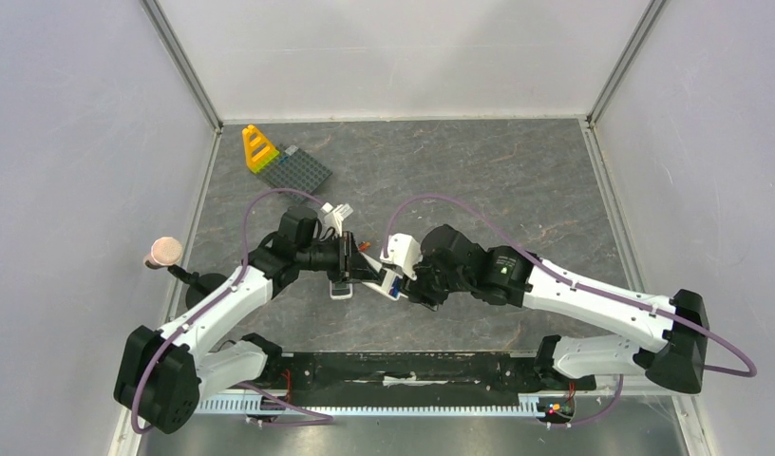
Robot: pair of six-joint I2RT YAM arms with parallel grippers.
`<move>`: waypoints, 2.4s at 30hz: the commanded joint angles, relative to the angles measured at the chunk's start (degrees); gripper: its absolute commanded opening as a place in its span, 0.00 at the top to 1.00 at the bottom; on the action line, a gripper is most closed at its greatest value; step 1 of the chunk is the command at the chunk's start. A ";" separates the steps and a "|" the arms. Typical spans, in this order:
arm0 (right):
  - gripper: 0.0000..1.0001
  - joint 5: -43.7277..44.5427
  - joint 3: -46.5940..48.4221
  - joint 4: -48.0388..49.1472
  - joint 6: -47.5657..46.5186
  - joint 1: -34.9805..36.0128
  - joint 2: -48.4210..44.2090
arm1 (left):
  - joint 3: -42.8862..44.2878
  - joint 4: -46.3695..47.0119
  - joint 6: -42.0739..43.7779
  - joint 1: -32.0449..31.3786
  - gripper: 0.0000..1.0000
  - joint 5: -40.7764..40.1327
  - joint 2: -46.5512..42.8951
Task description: Load the batteries into the remote control
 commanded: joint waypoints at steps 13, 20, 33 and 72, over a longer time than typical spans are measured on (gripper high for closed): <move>1.00 2.18 1.70 3.57 -2.88 3.46 4.79 | 1.90 3.09 3.64 -1.23 0.98 6.68 -1.13; 1.00 4.18 1.97 4.64 -2.77 3.75 5.86 | 1.85 3.13 4.02 -1.34 0.98 7.21 -0.90; 1.00 4.16 2.61 5.58 -2.53 3.74 7.81 | 1.70 3.04 4.46 -1.43 0.98 7.74 -0.27; 0.98 4.63 3.67 8.80 6.72 3.74 11.34 | -0.23 6.34 -2.64 -1.39 0.98 5.60 -0.24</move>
